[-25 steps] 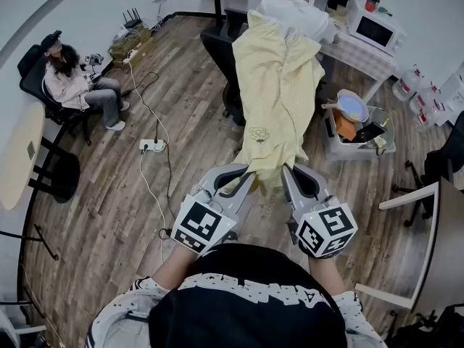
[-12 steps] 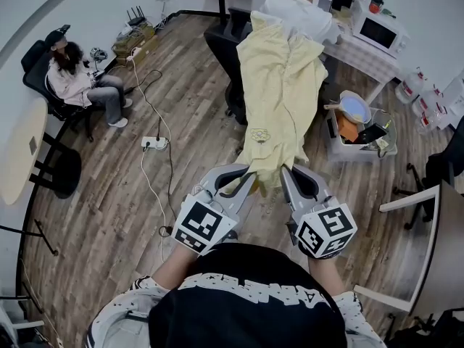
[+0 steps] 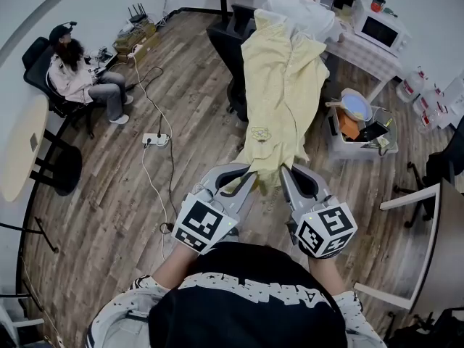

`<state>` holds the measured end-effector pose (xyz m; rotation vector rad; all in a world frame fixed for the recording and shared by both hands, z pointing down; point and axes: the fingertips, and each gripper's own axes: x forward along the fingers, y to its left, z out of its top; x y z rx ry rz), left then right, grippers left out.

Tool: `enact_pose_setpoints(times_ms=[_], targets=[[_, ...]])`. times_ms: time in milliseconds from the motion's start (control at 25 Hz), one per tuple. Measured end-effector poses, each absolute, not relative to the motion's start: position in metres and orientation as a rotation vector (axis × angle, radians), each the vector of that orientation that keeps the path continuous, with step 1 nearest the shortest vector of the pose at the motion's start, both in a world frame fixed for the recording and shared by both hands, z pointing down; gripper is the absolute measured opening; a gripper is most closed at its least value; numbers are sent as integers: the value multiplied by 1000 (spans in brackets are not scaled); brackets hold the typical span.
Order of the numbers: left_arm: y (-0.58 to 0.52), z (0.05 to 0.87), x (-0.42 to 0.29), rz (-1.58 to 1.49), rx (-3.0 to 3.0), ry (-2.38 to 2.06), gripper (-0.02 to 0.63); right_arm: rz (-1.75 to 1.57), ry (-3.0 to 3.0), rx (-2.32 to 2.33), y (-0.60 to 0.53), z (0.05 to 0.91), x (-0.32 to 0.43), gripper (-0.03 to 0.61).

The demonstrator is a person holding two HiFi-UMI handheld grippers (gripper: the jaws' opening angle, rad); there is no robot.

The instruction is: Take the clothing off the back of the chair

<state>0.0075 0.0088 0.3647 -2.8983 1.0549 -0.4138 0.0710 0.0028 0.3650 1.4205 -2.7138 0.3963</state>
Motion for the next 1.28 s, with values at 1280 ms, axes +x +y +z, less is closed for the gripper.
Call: enact_pose_setpoints(times_ms=[1280], targets=[[45,367,7,-453,-2923,985,12,409,-2714,1422,35,363,64,31]])
